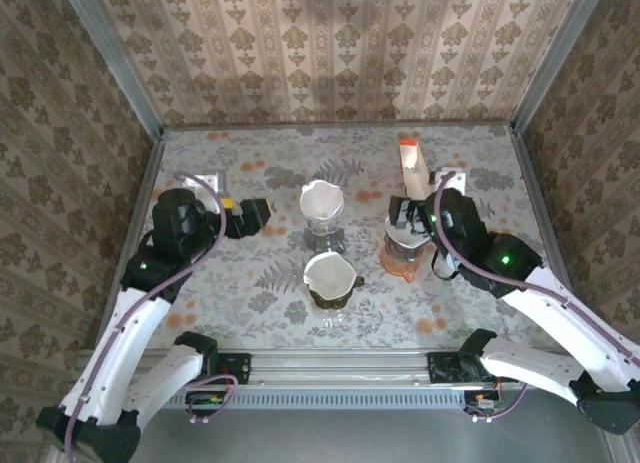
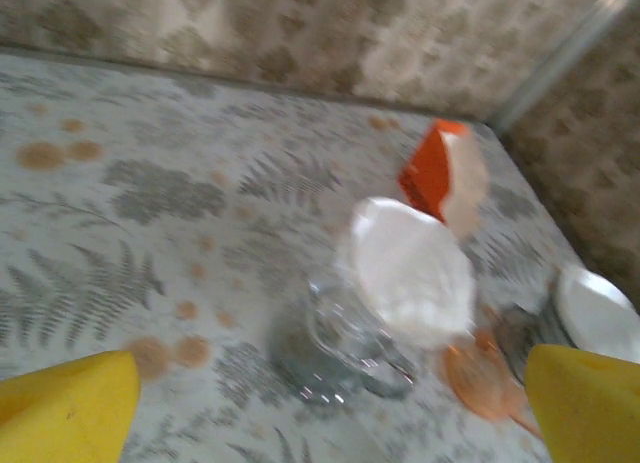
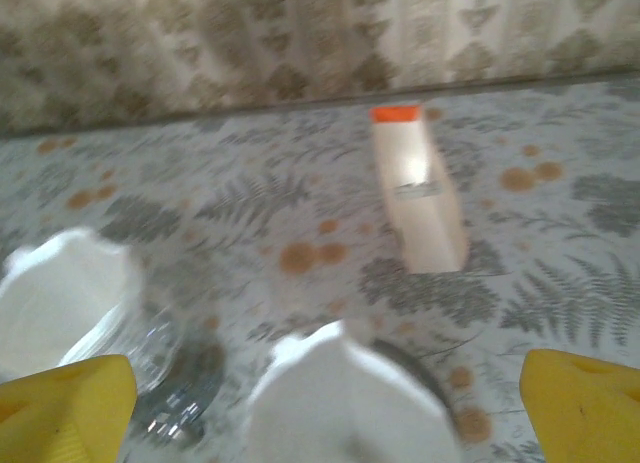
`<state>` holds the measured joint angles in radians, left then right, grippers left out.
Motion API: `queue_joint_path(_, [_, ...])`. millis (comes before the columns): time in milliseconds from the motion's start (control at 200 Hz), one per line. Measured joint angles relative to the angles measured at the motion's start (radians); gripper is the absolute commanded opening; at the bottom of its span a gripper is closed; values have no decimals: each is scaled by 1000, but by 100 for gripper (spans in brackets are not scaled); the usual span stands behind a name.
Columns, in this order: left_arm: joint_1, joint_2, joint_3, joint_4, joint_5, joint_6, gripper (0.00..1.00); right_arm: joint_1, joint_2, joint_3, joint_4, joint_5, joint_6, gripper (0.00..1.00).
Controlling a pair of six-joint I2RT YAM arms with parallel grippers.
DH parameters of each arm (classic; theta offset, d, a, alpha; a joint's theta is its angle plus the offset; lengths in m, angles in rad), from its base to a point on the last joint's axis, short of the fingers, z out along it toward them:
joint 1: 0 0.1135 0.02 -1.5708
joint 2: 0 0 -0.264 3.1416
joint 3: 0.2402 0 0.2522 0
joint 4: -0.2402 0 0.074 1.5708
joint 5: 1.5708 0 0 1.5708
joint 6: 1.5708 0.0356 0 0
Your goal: Place the coffee filter in the dripper
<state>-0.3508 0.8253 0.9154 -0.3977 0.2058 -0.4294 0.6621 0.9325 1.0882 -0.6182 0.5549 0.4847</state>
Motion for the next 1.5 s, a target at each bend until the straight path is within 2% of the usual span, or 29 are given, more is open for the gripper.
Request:
queue_joint_path(210, [170, 118, -46, 160, -162, -1, 100, -148, -51, -102, 73, 15, 7, 100])
queue_joint_path(350, [312, 258, -80, 256, -176, 6, 100, -195, -58, -121, 82, 45, 45, 100])
queue_joint_path(420, [344, 341, -84, 275, -183, 49, 100, -201, -58, -122, 90, 53, 51, 100])
queue_joint_path(640, [346, 515, -109, 322, -349, 225, 100, -209, -61, -145, 108, 67, 54, 100])
queue_joint_path(835, [339, 641, -239, 566, -451, 332, 100, -214, -76, -192, 140, 62, 54, 100])
queue_joint_path(955, [332, 680, -331, 736, -468, 359, 100, -215, -77, -193, 146, 62, 53, 100])
queue_joint_path(1070, [305, 708, -351, 836, -480, 397, 100, -215, -77, -193, 147, 63, 50, 100])
queue_joint_path(1225, [276, 697, -426, 1037, -480, 428, 100, -218, -75, -193, 148, 63, 38, 100])
queue_joint_path(1380, [297, 699, -496, 1141, -435, 435, 100, -230, -73, -196, 152, 63, 35, 100])
queue_joint_path(1500, [291, 718, -528, 1225, -443, 446, 100, -239, -73, -207, 163, 63, 30, 100])
